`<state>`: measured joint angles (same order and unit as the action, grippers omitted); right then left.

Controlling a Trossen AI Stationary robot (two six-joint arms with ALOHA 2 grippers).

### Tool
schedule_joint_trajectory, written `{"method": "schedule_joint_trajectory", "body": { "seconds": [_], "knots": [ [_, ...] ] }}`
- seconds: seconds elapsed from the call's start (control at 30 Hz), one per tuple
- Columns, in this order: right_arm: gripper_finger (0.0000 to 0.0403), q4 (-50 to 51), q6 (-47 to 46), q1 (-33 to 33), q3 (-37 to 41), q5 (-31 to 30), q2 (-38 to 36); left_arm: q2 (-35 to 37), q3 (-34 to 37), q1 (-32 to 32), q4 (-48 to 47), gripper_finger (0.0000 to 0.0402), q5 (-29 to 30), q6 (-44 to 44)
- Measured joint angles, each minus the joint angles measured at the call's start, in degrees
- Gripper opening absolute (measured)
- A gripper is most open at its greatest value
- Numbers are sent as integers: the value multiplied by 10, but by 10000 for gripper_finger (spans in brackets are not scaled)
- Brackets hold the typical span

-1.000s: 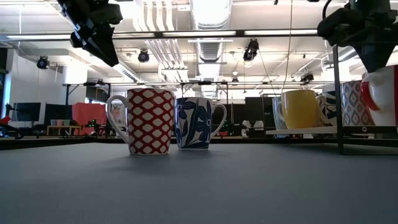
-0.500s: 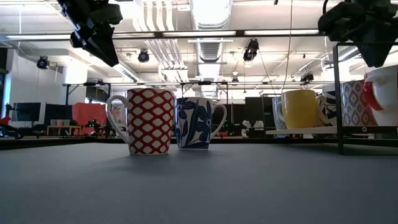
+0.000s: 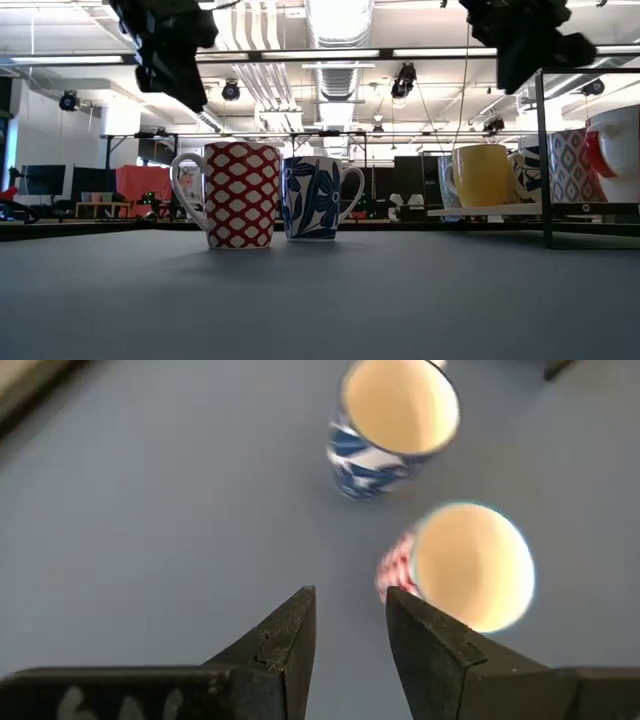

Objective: Place coffee mugs
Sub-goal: Move the blue cup to the top right of the table

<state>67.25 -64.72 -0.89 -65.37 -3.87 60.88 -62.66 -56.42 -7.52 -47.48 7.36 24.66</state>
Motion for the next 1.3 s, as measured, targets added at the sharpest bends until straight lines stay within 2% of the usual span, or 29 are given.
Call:
{"method": "schedule_joint_trajectory", "body": {
  "seconds": [0.17, 0.37, 0.63, 0.9, 1.17, 1.3],
  "knots": [
    [54, -33, 45, 0, 0, -2, 14, -50, 0, 29, 1, 107, -25, 8],
    [54, -33, 121, 0, 0, -2, 26, -89, 0, 44, 28, 107, -19, 95],
    [54, -36, 250, 0, 0, -2, 29, -138, 0, 40, 92, 107, 30, 197],
    [54, -37, 328, 0, 0, -3, 27, -191, 0, 39, 183, 107, 96, 344],
    [54, -54, 391, 0, 0, -8, 27, -224, 0, 39, 250, 107, 126, 381],
    [54, -82, 404, 0, 0, -8, 27, -229, 0, 34, 255, 107, 131, 391]
  ]
}}
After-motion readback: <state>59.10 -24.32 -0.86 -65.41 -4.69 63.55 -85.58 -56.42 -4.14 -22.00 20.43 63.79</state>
